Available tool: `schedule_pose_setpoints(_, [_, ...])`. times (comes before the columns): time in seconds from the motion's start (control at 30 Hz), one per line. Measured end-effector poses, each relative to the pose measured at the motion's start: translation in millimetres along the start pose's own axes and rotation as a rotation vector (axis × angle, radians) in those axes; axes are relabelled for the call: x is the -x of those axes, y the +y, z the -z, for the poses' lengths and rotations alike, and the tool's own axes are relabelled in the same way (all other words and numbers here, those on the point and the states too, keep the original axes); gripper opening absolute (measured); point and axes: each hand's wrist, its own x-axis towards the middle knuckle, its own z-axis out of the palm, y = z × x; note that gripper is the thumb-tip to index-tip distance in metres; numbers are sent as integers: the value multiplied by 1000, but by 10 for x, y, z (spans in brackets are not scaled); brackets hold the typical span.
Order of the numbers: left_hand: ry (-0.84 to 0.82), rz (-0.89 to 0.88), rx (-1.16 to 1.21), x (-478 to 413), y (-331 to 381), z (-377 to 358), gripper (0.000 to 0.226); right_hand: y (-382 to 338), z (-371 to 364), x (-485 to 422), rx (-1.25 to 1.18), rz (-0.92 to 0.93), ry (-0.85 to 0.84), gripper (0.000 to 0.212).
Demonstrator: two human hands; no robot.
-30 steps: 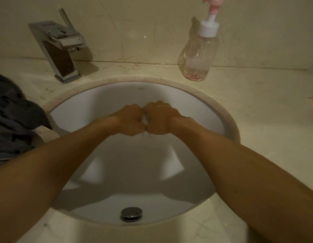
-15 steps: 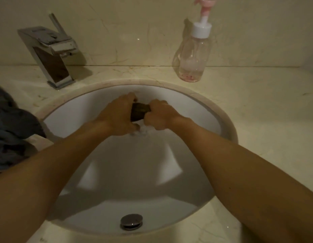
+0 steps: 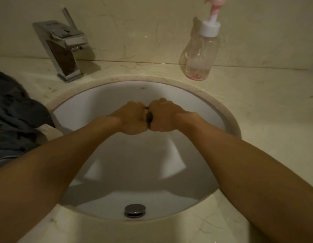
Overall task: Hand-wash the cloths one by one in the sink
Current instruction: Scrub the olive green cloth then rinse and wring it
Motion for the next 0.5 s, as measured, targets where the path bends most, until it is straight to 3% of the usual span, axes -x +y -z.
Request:
schedule_pose_setpoints(0.1, [-200, 137, 357, 14, -24, 80, 39, -32, 54, 35, 132, 125, 73, 8])
schedule_pose_setpoints(0.2, [-296, 177, 447, 36, -70, 145, 39, -32, 57, 25, 168, 216, 109, 29])
schedule_pose_setpoints(0.3, [-217, 160, 445, 42, -91, 144, 22, 2, 30, -2, 168, 223, 175, 37])
schedule_pose_setpoints(0.37, [-149, 120, 536, 64, -99, 149, 10, 52, 27, -20, 120, 180, 233, 30])
schedule_pose_setpoints(0.5, [5, 105, 1012, 41, -177, 220, 45, 202, 19, -109, -216, -106, 398, 23])
